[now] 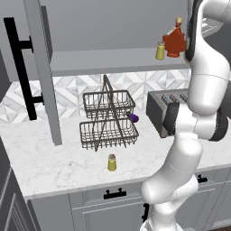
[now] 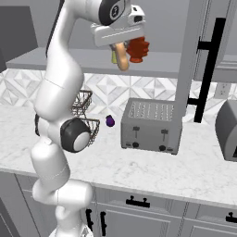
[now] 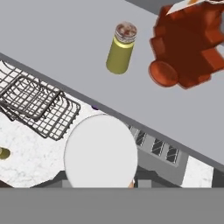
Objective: Put the shaker and condiment bottle from the counter next to their counterparts in the cabinet.
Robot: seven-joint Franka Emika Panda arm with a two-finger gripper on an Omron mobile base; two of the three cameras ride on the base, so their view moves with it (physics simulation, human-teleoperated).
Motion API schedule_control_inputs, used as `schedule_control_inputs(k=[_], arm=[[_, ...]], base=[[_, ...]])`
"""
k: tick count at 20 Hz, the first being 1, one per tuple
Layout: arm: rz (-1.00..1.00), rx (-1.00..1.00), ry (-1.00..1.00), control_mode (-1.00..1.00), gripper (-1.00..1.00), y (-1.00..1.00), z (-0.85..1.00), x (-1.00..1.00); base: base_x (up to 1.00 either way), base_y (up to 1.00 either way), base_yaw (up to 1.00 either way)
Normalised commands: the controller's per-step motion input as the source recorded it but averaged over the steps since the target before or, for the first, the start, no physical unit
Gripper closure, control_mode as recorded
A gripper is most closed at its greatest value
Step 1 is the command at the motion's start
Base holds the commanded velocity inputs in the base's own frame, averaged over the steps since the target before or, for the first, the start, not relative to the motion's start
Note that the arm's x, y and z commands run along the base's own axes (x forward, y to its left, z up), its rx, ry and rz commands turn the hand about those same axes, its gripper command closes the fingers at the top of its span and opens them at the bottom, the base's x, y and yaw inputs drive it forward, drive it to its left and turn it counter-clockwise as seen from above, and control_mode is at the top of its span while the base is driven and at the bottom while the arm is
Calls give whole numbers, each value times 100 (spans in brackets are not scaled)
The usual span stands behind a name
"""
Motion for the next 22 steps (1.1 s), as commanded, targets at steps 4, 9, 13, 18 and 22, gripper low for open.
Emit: schedule_control_inputs(k=[4,9,13,18,22], arm=[[0,0,5,-100,100,-4,0,15],[6,0,1,-100,100,-21,-3,1],[0,2,0,-100,100,-26,-9,3],[0,2,0,-100,100,-11,-25,15],[0,3,1,-100,100,-2,-15,30]], base=[[0,0,0],[0,0,0],[0,0,0],[0,0,0],[0,0,0]])
